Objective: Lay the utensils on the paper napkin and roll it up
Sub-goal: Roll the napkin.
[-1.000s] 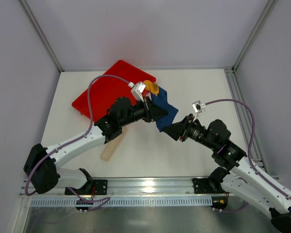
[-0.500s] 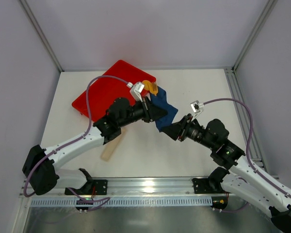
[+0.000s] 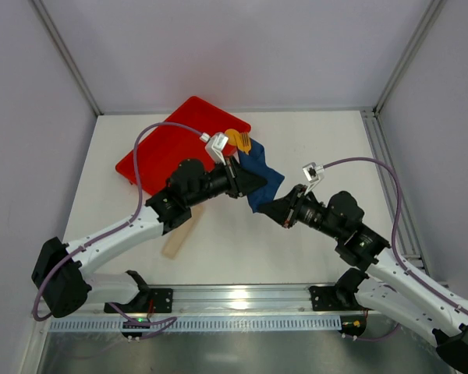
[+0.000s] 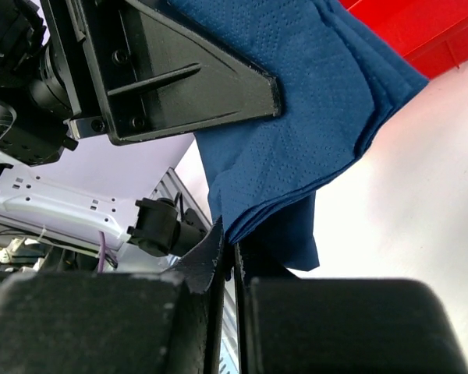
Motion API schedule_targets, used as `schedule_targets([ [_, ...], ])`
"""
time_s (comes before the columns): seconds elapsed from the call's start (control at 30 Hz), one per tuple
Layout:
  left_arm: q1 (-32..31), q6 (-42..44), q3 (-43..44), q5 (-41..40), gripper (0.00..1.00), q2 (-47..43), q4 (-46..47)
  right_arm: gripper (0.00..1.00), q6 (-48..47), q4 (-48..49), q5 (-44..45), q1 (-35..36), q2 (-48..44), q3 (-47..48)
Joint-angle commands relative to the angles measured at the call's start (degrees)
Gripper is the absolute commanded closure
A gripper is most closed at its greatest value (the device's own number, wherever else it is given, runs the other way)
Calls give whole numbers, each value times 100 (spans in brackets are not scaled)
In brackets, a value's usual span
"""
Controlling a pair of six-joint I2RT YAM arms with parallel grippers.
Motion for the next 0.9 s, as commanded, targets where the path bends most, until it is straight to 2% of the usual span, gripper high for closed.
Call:
schedule_targets([
  [0.0, 14, 7, -1, -121, 100, -189, 365, 96, 67, 232, -104, 52, 27, -65],
  [0.17, 14, 34, 25, -43, 100, -268, 277, 96, -20, -22, 2, 60, -105, -21],
  [0.2, 14, 42, 25, -25, 100, -295, 268, 91, -73, -110, -16, 52, -140, 22],
  [0.23, 14, 60, 25, 10, 100, -295, 251, 70, -187, -311, -85, 52, -166, 136],
  [0.33, 22, 86, 16, 247, 100, -347, 233, 42, -590, -988, -306, 52, -307, 443],
  [0.43, 22, 95, -1, 467, 100, -418, 198, 29, -890, -1683, -253, 52, -491, 716],
  [0.67, 22, 16, -45, 1012, 100, -462, 382, 13, -873, -1737, -297, 43, -669, 814],
  [0.87, -4, -81, -45, 1135, 100, -392, 479, 7, -680, -991, -613, 52, -492, 787],
])
